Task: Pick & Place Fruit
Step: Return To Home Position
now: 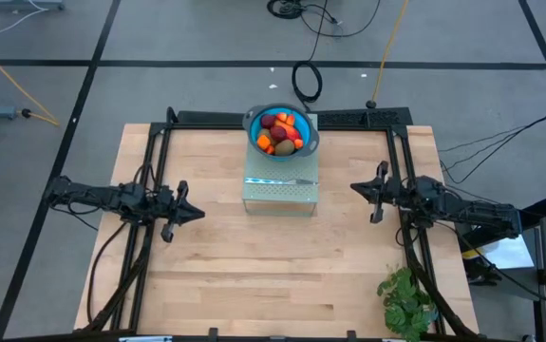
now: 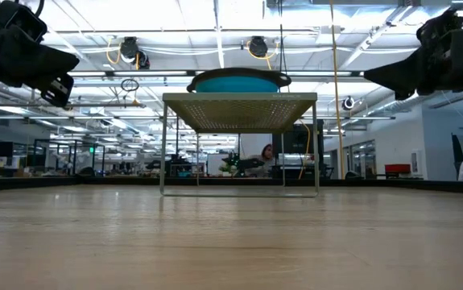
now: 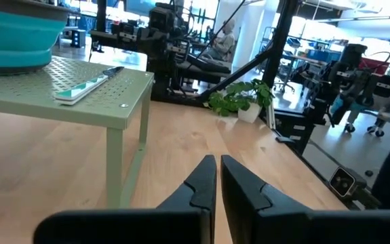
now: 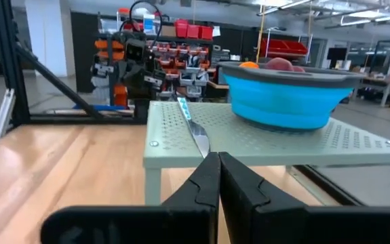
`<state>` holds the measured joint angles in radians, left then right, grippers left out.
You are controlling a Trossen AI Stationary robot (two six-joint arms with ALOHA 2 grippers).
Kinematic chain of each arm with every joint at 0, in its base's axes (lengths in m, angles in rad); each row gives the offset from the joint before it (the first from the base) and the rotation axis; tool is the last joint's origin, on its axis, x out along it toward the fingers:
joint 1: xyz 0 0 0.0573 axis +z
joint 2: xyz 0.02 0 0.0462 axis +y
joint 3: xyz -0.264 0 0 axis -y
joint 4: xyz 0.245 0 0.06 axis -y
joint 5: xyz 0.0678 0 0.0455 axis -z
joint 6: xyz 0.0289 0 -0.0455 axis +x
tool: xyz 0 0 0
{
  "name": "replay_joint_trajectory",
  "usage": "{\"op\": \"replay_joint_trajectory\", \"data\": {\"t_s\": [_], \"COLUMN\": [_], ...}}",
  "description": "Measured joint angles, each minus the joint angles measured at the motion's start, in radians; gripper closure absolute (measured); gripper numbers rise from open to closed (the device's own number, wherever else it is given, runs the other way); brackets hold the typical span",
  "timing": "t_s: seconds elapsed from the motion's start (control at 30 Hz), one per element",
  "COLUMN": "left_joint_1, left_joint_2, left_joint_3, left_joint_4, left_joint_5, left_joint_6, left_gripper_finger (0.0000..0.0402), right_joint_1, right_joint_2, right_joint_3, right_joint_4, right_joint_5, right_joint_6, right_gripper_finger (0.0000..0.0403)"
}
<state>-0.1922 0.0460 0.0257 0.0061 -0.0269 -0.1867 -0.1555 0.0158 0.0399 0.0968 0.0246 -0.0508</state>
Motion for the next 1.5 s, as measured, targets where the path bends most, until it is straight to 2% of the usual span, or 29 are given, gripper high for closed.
{"op": "replay_joint_trajectory", "data": {"t_s": [0.13,1.5], "left_joint_1": [0.000,0.000], "left_joint_2": [0.000,0.000], "left_joint_3": [0.000,0.002], "left_joint_4": [0.001,0.005], "left_joint_5": [0.000,-0.001], "left_joint_6": [0.001,0.000], "left_gripper_finger": [0.0380,0.0380], "right_joint_1": [0.000,0.000], "right_joint_2": [0.000,0.000], "right_joint_3": [-0.001,-0.003], "right_joint_4": [-0.003,0.000], "right_joint_5": [0.000,0.000], "right_joint_6": [-0.042,-0.040], "right_gripper_finger": [0.0403,0.0403]}}
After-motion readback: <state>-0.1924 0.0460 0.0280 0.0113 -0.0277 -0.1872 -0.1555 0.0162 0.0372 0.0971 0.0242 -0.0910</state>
